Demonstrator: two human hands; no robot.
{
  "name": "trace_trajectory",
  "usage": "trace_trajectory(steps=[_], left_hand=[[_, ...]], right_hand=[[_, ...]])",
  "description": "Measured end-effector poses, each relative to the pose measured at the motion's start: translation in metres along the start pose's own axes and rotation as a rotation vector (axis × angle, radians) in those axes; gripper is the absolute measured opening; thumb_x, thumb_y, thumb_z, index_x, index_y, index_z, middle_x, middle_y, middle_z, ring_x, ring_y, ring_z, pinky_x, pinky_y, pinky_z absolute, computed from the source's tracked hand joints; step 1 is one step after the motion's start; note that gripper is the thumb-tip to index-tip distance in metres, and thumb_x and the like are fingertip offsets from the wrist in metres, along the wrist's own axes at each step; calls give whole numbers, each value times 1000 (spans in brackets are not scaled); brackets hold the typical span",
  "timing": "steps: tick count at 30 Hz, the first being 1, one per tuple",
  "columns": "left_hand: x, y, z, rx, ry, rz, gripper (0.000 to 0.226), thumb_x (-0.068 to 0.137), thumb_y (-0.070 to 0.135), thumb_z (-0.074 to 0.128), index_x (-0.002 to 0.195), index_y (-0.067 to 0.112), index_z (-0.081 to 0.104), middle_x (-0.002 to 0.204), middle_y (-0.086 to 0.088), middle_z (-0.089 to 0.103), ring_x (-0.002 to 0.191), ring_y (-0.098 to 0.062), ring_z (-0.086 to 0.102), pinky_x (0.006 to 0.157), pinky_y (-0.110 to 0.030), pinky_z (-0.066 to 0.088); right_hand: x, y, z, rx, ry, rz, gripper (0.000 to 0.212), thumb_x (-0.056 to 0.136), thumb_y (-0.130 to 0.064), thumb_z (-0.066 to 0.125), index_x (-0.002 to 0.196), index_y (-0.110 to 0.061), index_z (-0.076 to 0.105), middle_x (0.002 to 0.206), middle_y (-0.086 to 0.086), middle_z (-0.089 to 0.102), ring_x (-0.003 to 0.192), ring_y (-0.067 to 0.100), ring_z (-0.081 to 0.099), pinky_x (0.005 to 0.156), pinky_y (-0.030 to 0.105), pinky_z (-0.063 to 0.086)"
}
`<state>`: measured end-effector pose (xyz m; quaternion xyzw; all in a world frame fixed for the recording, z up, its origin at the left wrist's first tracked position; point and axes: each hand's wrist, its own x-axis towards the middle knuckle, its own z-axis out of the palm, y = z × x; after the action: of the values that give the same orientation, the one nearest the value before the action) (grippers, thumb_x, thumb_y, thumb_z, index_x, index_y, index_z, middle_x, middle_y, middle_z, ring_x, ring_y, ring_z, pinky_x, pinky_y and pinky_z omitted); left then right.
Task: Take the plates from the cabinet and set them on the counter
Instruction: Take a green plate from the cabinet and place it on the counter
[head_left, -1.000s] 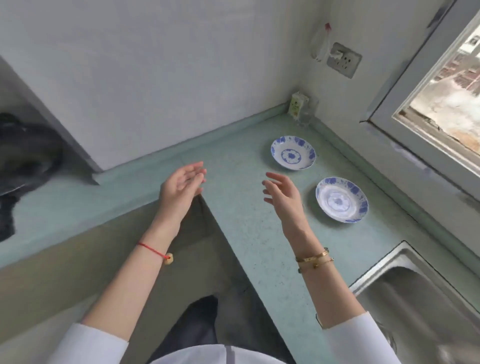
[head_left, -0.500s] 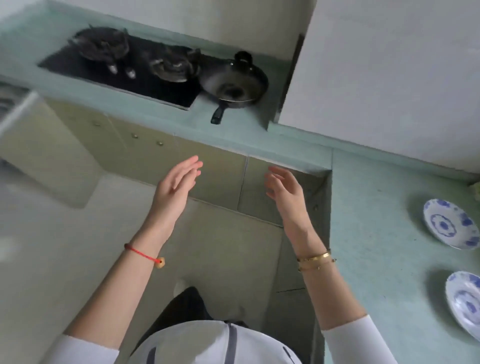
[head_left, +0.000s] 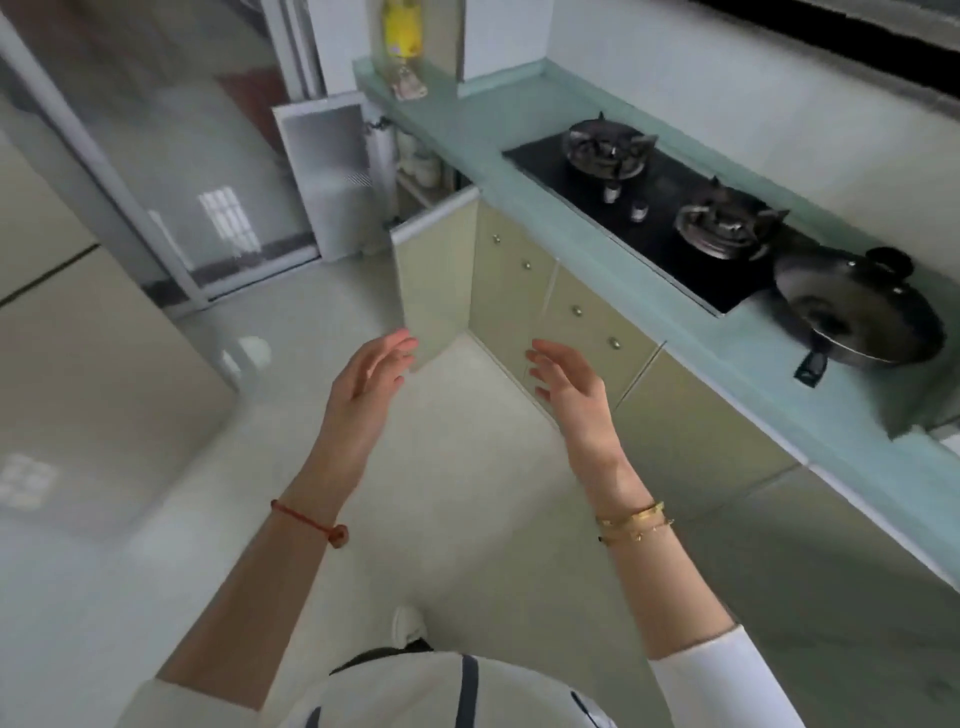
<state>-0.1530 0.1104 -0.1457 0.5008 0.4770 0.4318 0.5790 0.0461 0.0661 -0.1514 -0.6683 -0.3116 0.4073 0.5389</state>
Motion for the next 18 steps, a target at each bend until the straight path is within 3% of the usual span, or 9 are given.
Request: trace_trajectory(steps=[4,12,18], left_hand=[[35,9,-65,6,102,-5,30,101,21,50,129,16,62,134,0,63,123,-11,60,113,-34,41],[122,11,-137,19,187,-10,28,103,23,46,126,24,63,131,4,65,122,-10,60,113,-36,41],[225,16,-172,20,228,-5,29,103,20,47,128,22,61,129,2,65,124,-15,59,114,-39,41]], right_hand=[[27,-13,82,-6,-98,0,28,98,-17,52,124,-13,62,125,5,66,122,20,58,111,43,42],[100,-26,195,0,-181,15,25,98,-16,52,121,-15,63,117,-1,68,116,18,60,109,41,45],[191,-37,268,20,-213,27,26,98,-16,53,122,-13,63,125,3,65,123,19,57,113,42,41]])
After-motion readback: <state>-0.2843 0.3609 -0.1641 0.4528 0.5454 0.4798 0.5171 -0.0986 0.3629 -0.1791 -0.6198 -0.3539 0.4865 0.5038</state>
